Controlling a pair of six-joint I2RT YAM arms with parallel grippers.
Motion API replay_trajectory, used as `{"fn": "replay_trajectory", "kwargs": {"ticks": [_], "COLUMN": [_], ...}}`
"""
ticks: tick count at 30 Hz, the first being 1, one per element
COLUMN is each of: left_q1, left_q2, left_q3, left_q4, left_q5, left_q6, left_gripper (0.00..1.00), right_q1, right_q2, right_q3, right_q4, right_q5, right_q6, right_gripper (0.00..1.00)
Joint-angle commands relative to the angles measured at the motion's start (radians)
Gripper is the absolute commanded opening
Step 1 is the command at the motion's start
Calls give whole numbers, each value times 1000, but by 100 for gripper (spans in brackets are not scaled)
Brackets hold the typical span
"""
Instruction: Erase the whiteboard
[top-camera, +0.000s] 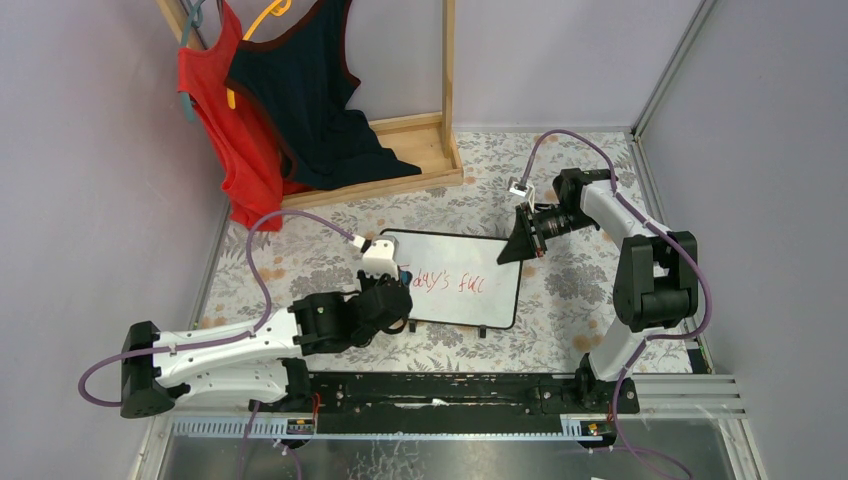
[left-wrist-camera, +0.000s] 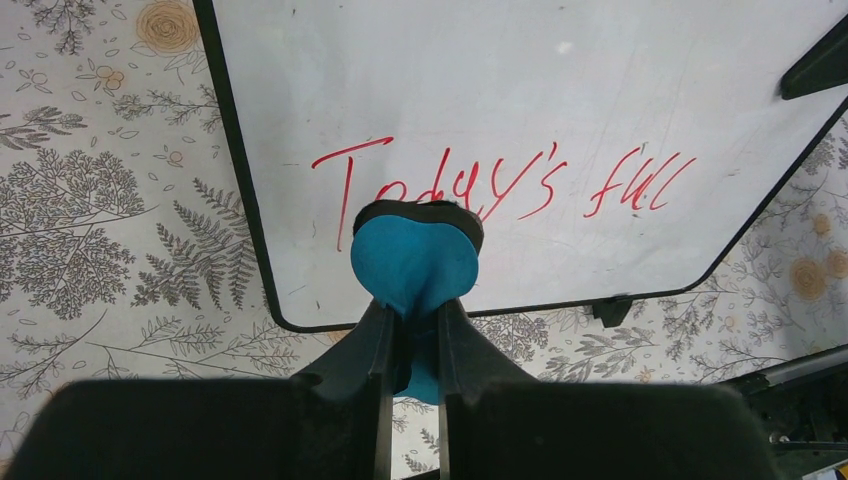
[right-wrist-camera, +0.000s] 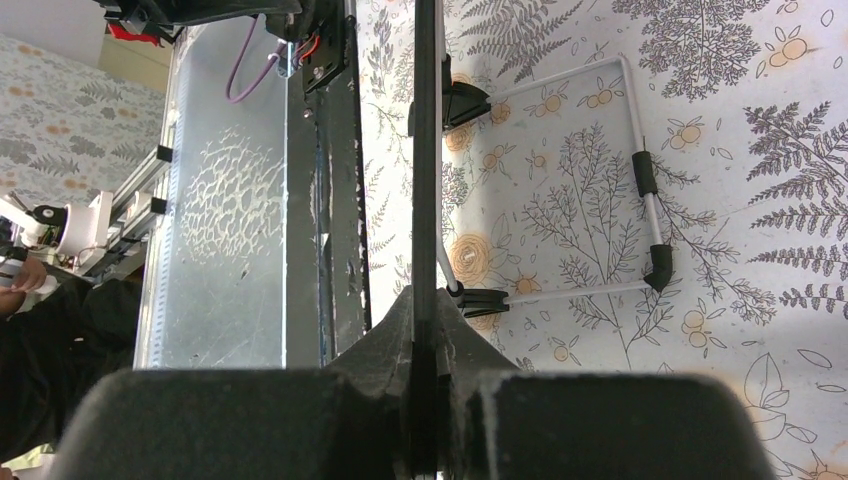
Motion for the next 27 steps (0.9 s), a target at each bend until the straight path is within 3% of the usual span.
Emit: {"fn": "replay_trajectory", "kwargs": {"ticks": [1, 17, 27], "left_q1": [-7, -6, -6], "left_q2": [9, 29, 169], "left_q3": [-29, -125, -132], "left_q4": [67, 291, 406], "left_q5": [-53, -180, -181], "left_q6": [21, 209, 274], "left_gripper": [0, 1, 0], "right_q1": [7, 7, 7], "right_q2": [-31, 8, 12], "right_q3": [15, 31, 27], "right_q4": [-70, -133, -146], "right_q5": [-9, -14, -17], "right_q6": [-25, -114, -124], "right_gripper": [0, 0, 0]}}
